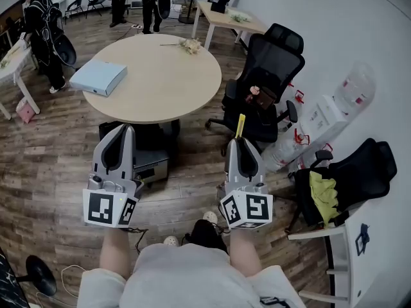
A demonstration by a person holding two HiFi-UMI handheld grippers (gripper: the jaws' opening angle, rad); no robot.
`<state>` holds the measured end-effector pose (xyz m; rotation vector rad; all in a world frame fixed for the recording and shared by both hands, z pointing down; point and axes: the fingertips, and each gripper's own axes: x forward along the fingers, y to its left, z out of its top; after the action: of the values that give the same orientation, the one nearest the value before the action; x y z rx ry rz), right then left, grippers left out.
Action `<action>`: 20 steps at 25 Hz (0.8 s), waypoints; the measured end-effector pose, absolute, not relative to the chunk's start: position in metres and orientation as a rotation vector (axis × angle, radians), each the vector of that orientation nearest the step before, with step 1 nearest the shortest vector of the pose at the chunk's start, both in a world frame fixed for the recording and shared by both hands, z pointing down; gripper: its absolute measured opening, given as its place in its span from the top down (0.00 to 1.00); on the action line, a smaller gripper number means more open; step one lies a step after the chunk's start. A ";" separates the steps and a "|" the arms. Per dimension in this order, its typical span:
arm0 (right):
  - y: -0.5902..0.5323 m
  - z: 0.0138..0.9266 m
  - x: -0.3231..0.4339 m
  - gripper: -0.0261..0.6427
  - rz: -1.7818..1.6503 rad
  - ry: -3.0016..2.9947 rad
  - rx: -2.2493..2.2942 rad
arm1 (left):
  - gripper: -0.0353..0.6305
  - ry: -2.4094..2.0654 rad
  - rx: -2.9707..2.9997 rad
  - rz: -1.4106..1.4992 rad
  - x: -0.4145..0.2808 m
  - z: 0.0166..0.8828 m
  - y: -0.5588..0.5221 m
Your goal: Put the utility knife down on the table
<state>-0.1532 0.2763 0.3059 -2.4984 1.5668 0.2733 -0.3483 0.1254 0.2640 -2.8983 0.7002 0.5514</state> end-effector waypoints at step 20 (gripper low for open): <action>0.158 0.300 -0.004 0.85 0.296 1.665 -2.424 | 0.94 0.799 -2.848 0.563 -0.213 0.259 0.025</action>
<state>-0.0040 0.1580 0.2999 -2.4243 1.6653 0.2963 -0.2132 0.0245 0.2593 -2.8478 0.7989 0.5633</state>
